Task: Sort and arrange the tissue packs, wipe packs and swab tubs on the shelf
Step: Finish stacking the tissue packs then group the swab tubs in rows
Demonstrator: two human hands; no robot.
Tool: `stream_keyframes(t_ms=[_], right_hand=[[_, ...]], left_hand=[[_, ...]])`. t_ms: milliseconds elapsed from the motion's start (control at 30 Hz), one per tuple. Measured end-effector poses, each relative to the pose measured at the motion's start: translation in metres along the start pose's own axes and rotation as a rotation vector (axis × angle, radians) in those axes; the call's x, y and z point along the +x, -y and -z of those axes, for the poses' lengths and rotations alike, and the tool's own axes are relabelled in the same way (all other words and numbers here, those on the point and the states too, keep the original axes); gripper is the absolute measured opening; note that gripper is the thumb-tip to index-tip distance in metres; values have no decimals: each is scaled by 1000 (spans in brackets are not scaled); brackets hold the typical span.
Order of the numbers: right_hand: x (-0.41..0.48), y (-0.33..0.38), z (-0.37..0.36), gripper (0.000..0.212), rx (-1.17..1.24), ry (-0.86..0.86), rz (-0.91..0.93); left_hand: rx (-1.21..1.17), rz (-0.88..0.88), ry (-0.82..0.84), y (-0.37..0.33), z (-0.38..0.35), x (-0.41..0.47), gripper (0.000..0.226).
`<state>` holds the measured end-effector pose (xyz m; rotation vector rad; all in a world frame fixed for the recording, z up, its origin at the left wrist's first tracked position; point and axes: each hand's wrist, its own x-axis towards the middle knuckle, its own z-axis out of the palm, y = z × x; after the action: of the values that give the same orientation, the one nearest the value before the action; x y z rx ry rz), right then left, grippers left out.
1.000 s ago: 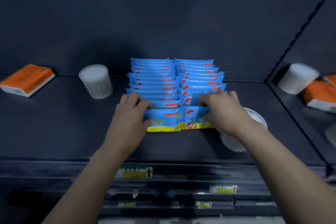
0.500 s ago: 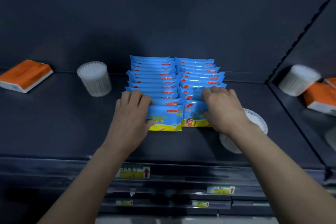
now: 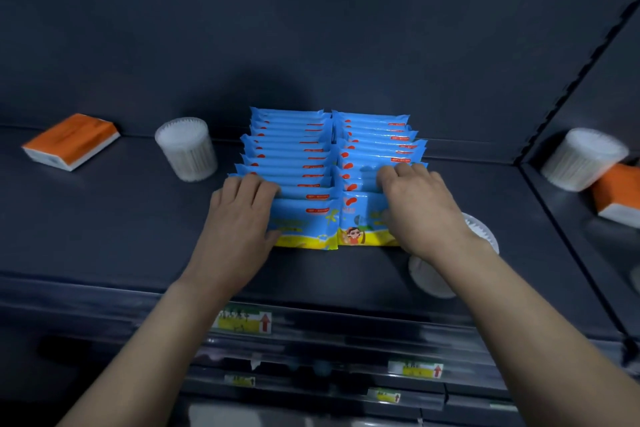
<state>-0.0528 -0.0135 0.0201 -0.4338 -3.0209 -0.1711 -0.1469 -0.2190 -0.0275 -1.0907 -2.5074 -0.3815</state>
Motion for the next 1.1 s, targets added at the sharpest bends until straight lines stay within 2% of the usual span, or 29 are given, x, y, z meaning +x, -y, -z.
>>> stream_keyframes(t_ms=[67, 133, 233, 333, 600, 700, 800, 1100], right_hand=[[0, -1, 3, 35, 18, -6, 8], [-1, -1, 9, 35, 45, -35, 9], [-9, -8, 19, 30, 99, -84, 9], [-27, -22, 33, 34, 164, -115, -19], [-103, -73, 53, 39, 127, -89, -298], [-134, -93, 56, 34, 113, -95, -395], [-162, -119, 60, 28, 83, -102, -486], [-218, -237, 58, 34, 112, -169, -564]], left_hand=[[4, 4, -25, -1, 3, -2, 61], [-16, -2, -77, -4, 8, -1, 48], [-112, -23, -134, -15, 18, 7, 31], [-238, -111, -168, -31, 24, 23, 23], [-515, -364, -139, -111, 21, 60, 15], [-607, -458, -71, -150, 24, 67, 13], [-686, -570, -83, -186, 23, 72, 12], [-732, -650, -71, -316, 4, 91, 13]])
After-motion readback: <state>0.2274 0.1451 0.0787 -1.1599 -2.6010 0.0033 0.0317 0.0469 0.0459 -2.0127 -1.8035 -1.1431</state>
